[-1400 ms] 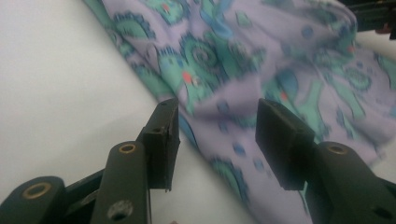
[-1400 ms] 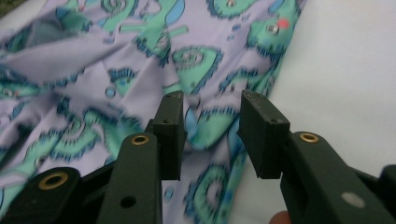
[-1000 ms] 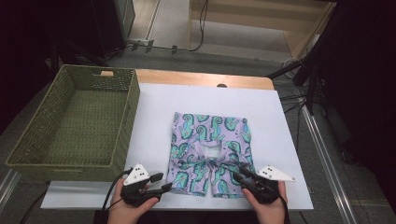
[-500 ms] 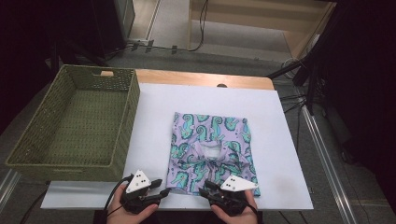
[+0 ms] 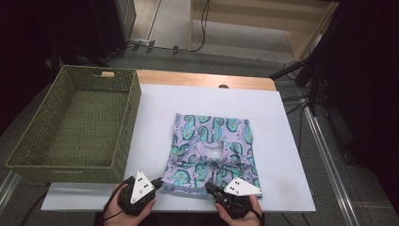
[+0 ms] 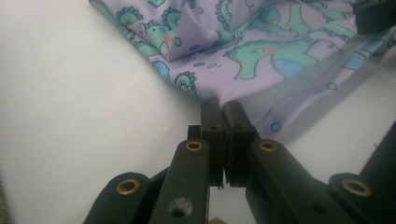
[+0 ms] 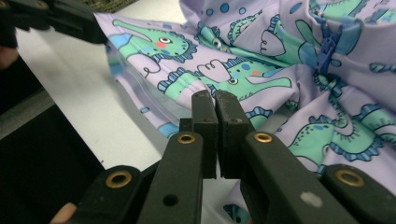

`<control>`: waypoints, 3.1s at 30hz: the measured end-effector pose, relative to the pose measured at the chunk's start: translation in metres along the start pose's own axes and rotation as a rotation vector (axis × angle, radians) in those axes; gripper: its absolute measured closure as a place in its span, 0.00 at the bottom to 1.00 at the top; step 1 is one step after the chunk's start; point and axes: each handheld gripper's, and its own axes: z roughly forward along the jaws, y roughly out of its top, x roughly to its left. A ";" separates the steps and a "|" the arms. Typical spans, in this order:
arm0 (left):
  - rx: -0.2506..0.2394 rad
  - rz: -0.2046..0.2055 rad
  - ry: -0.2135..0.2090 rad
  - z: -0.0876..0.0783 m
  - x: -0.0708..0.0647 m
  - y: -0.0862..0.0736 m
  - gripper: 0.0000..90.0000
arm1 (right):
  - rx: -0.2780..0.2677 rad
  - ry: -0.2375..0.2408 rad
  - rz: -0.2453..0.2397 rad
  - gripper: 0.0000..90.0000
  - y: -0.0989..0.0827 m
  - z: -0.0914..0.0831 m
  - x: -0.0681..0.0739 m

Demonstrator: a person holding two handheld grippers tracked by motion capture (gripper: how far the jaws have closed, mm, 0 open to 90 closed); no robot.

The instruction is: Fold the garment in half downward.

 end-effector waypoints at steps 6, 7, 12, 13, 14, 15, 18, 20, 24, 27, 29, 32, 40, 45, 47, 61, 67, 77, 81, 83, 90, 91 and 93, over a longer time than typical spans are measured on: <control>-0.009 -0.094 -0.103 -0.001 0.009 -0.013 0.72 | 0.086 0.013 0.051 0.94 -0.013 0.003 -0.011; -0.013 -0.106 -0.111 -0.001 0.011 -0.013 0.68 | 0.080 0.017 0.057 0.94 -0.012 0.001 -0.013; 0.035 -0.081 -0.149 0.011 0.001 -0.015 0.59 | 0.073 0.028 0.053 0.92 -0.012 0.003 -0.014; 0.046 -0.063 -0.139 0.014 -0.002 -0.015 0.59 | 0.079 0.032 0.054 0.92 -0.013 0.004 -0.013; 0.053 -0.050 -0.112 0.017 -0.005 -0.014 0.64 | 0.078 0.037 0.055 0.93 -0.013 0.005 -0.013; 0.054 -0.056 -0.096 0.018 -0.005 -0.014 0.71 | 0.083 0.036 0.050 0.93 -0.013 0.006 -0.012; 0.038 -0.072 -0.066 0.014 0.001 -0.010 0.94 | 0.080 0.030 0.045 0.94 -0.012 0.006 -0.012; 0.033 -0.059 -0.043 0.005 0.004 -0.008 0.95 | 0.061 0.024 0.046 0.94 -0.011 0.002 -0.011; 0.111 -0.049 -0.067 0.002 0.003 -0.012 0.95 | 0.082 0.018 0.016 0.95 -0.011 0.003 -0.007; 0.104 -0.075 -0.168 0.004 0.006 -0.020 0.83 | 0.100 0.019 0.018 0.94 -0.014 0.006 -0.009; 0.045 -0.144 -0.256 0.002 0.014 -0.020 0.69 | 0.091 0.041 0.042 0.88 -0.014 0.003 -0.012; -0.043 -0.165 -0.226 -0.003 0.022 -0.017 0.59 | 0.048 0.077 0.053 0.83 -0.013 -0.001 -0.016; -0.044 -0.186 -0.234 0.006 0.023 -0.017 0.67 | 0.023 0.068 0.036 0.82 -0.011 0.000 -0.011; 0.040 -0.136 -0.202 0.016 0.017 -0.018 0.92 | 0.099 0.057 0.029 0.94 -0.013 0.007 -0.011; 0.054 -0.124 -0.191 0.014 0.017 -0.017 0.98 | 0.104 0.053 0.039 0.95 -0.014 0.004 -0.011; 0.041 -0.173 -0.166 0.013 0.020 -0.023 0.69 | -0.026 -0.132 0.138 0.80 -0.026 -0.055 -0.062; 0.062 -0.114 -0.155 0.016 0.013 -0.018 0.93 | 0.017 -0.319 0.232 0.66 -0.043 -0.071 -0.093; 0.054 -0.119 -0.147 0.013 0.016 -0.021 0.93 | 0.071 -0.324 0.280 0.90 -0.047 -0.073 -0.102; -0.007 -0.176 -0.188 0.010 0.019 -0.018 0.71 | 0.042 -0.308 0.265 0.74 -0.044 -0.073 -0.100; -0.030 -0.186 -0.182 0.010 0.022 -0.013 0.63 | 0.009 -0.287 0.229 0.67 -0.037 -0.073 -0.098; -0.059 -0.180 -0.176 0.026 0.027 0.022 0.58 | -0.016 -0.227 0.172 0.66 -0.002 -0.060 -0.099; -0.057 -0.172 -0.174 0.030 0.027 0.028 0.58 | -0.015 -0.224 0.172 0.66 0.002 -0.056 -0.101; -0.059 -0.163 -0.168 0.039 0.028 0.039 0.57 | -0.008 -0.224 0.168 0.66 0.010 -0.050 -0.105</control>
